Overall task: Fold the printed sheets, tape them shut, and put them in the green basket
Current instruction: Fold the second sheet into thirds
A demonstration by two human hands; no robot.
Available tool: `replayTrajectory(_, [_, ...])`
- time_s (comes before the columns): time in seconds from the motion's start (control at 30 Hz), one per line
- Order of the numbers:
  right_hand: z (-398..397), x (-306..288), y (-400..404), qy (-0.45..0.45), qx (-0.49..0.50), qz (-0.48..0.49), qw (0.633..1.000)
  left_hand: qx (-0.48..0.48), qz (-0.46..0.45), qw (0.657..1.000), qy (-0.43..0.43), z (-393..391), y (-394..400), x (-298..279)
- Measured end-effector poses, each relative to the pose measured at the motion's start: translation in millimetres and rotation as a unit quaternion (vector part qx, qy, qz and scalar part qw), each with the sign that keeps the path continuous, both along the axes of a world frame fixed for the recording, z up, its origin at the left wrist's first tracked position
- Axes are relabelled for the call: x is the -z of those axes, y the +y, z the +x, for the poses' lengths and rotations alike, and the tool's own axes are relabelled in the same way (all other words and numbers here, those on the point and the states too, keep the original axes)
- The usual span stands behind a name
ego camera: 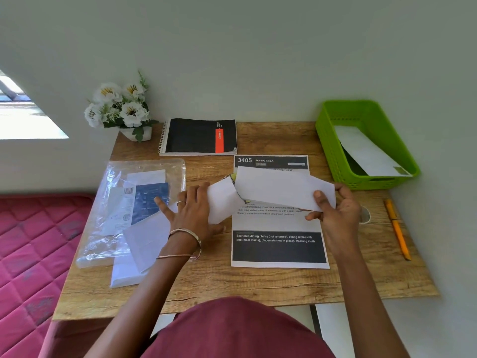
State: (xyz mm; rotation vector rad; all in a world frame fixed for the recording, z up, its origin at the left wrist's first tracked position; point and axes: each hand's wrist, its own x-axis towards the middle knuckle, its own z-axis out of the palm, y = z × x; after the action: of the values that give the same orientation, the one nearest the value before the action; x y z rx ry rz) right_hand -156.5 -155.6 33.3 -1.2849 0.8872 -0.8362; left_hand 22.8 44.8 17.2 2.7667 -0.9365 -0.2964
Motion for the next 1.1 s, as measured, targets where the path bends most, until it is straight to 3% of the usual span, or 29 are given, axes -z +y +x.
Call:
replayTrajectory(0.47, [-1,-6,-15,0.061,-0.062,-0.051,0.995,0.075,0.02,0.997,-0.02,-5,-1,2])
replayTrajectory(0.63, [16,-10,6,0.021,-0.004,-0.059,0.998,0.096,0.012,0.995,-0.005,-17,-5,0])
replayTrajectory(0.77, [25,-1,32,0.044,0.004,-0.084,0.996,0.104,0.004,0.995,-0.002,-22,-9,-1])
replayTrajectory(0.93, [32,11,49,0.078,-0.047,-0.146,0.985,0.112,0.006,0.994,-0.015,-25,-9,-2])
replayTrajectory(1.1, [34,22,54,0.13,-0.134,-0.247,0.951,0.113,-0.003,0.994,-0.007,-26,-10,-3])
